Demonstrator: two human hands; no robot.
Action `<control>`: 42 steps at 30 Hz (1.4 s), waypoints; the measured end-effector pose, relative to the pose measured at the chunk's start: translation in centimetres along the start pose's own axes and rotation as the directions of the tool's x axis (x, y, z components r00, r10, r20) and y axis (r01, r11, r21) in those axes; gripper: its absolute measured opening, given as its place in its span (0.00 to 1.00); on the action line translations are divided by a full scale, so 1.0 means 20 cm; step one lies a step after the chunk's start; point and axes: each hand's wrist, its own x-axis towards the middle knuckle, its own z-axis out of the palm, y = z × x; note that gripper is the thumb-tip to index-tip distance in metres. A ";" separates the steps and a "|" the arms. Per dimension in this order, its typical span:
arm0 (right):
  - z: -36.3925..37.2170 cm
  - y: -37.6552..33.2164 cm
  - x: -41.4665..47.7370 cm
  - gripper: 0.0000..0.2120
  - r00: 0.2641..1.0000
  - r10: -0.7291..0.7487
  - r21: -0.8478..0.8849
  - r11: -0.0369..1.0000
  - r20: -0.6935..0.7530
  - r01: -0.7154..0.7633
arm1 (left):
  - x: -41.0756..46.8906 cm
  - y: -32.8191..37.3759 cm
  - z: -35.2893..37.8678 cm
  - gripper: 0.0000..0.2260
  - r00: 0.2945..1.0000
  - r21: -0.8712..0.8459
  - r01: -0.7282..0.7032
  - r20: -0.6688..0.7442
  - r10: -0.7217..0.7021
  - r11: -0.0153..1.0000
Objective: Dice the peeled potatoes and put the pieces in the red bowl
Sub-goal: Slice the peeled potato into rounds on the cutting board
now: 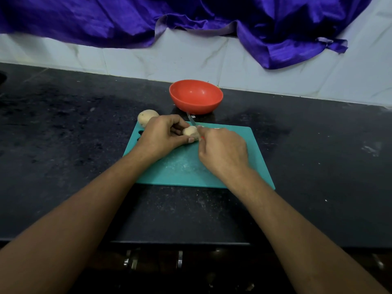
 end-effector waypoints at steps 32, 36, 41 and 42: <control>-0.05 0.11 -0.16 0.17 0.992 0.012 -0.014 1.000 0.123 -0.010 | 0.01 -0.01 0.00 0.14 0.999 -0.010 0.030 -0.011 -0.030 0.999; -0.07 0.11 -0.15 0.19 0.990 -0.015 -0.059 0.998 0.140 0.023 | 0.01 -0.02 0.00 0.14 0.999 -0.011 0.031 -0.007 -0.031 0.999; -0.03 0.08 -0.08 0.18 0.991 -0.023 -0.071 0.997 0.131 0.032 | 0.00 -0.01 0.00 0.14 1.000 0.000 0.017 0.003 -0.017 1.000; -0.02 0.07 -0.07 0.17 0.992 -0.024 -0.072 0.997 0.127 0.033 | 0.00 -0.01 0.00 0.14 1.000 0.007 0.011 0.002 -0.011 1.000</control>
